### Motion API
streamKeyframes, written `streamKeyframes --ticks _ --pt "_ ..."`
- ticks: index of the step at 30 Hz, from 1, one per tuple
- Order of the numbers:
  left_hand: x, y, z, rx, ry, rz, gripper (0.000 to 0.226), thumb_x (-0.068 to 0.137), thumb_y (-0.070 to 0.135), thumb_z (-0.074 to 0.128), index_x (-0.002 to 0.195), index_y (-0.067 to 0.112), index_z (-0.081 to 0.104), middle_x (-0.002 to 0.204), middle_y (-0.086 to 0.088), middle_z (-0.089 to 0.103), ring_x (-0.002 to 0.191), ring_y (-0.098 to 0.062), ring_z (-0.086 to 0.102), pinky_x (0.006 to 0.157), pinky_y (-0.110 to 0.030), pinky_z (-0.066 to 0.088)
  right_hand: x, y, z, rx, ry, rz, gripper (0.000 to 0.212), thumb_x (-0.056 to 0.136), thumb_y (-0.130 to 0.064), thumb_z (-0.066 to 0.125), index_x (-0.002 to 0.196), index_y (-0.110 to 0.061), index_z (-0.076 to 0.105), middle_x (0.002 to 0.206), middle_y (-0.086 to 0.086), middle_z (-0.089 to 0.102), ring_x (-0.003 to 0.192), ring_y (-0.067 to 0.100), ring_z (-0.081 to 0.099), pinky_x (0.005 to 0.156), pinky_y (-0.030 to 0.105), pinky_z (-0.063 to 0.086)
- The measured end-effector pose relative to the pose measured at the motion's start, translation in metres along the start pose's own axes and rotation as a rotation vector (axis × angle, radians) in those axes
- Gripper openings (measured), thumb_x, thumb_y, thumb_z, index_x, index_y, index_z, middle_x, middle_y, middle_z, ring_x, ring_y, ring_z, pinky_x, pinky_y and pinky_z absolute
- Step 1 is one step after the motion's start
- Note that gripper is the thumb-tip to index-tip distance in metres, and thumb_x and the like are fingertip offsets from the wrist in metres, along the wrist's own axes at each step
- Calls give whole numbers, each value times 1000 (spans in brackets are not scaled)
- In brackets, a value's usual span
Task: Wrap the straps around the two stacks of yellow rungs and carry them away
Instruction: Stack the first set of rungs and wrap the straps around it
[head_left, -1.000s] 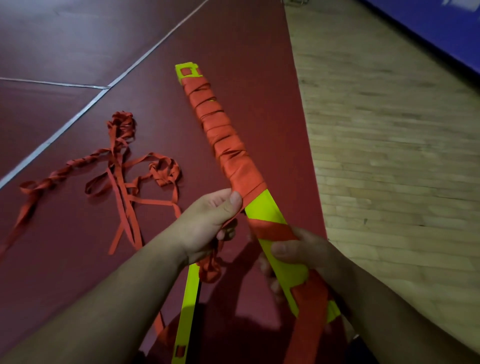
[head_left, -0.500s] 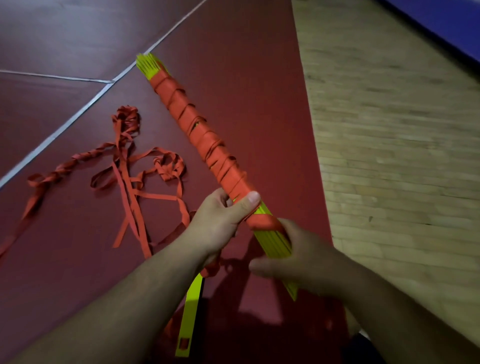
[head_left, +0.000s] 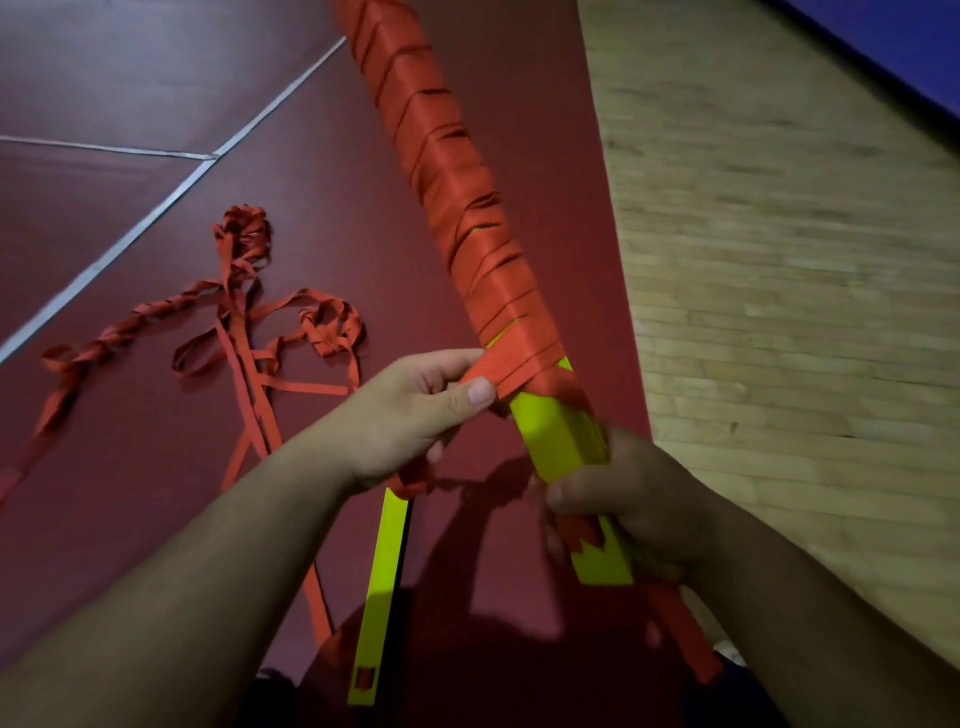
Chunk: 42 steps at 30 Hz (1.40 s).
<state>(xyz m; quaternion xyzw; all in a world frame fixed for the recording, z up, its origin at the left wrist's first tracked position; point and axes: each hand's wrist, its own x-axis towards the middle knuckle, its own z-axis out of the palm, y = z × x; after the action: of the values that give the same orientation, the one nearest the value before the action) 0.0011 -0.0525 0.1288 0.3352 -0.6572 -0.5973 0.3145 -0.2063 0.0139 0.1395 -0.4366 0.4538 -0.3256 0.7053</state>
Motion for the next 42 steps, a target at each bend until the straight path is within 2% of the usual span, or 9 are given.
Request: streamKeyframes --ticks 5,9,13,19,23,28,35,39,42 --pt "3 -10 15 -298 -11 21 44 66 69 77 82 29 70 46 11 45 41 -19 37 41 -21 27 -5 4 -5 188 -331 143 48 65 -22 65 111 -11 67 79 17 65 57 27 64 54 30 52" --pt "5 -16 19 -151 240 -36 28 83 52 72 75 26 69 51 8 39 43 -12 34 41 -20 21 1 -4 -12 -217 -9 25 40 72 -26 77 108 -12 69 91 10 70 77 24 65 66 33 54" --pt "6 -19 23 22 413 -102 40 78 48 66 75 11 50 55 0 33 42 -8 38 41 -20 31 2 3 4 -710 309 46 54 66 -44 88 110 -32 60 92 -9 72 80 3 68 72 23 55" --pt "10 -15 10 75 308 -174 48 78 66 60 71 18 59 48 2 38 39 -8 37 41 -22 28 8 9 8 -906 570 -65 47 68 -37 78 109 -33 54 86 -11 64 79 13 63 69 30 51" --pt "10 -16 1 12 254 -186 46 88 63 59 58 29 65 43 3 39 36 -8 32 38 -19 24 6 7 4 -702 471 -40 39 68 -30 83 101 -28 63 79 -4 71 68 11 66 61 32 52" --pt "5 -21 -11 83 162 -82 35 77 57 66 77 23 68 60 -8 44 43 -12 38 47 -25 29 5 7 3 -261 303 -96 39 60 -20 80 98 -16 69 76 0 72 68 17 67 62 36 53" --pt "6 -16 2 -142 152 -93 31 99 40 52 85 18 68 69 3 62 60 -9 53 55 -21 37 1 3 3 68 128 -108 58 59 -14 77 108 8 59 71 9 60 63 19 55 56 28 48" --pt "7 -23 12 -339 92 -156 43 90 61 51 74 21 56 60 3 41 62 -32 24 56 -27 34 -1 4 3 203 -82 -103 57 61 -23 74 112 1 65 67 7 60 55 13 56 48 21 45" --pt "7 -27 12 -458 46 -147 91 60 81 73 111 9 51 66 0 45 62 -26 17 55 -27 35 -3 5 2 252 -319 -112 32 71 -28 75 102 -19 74 68 3 62 54 12 59 50 21 48"
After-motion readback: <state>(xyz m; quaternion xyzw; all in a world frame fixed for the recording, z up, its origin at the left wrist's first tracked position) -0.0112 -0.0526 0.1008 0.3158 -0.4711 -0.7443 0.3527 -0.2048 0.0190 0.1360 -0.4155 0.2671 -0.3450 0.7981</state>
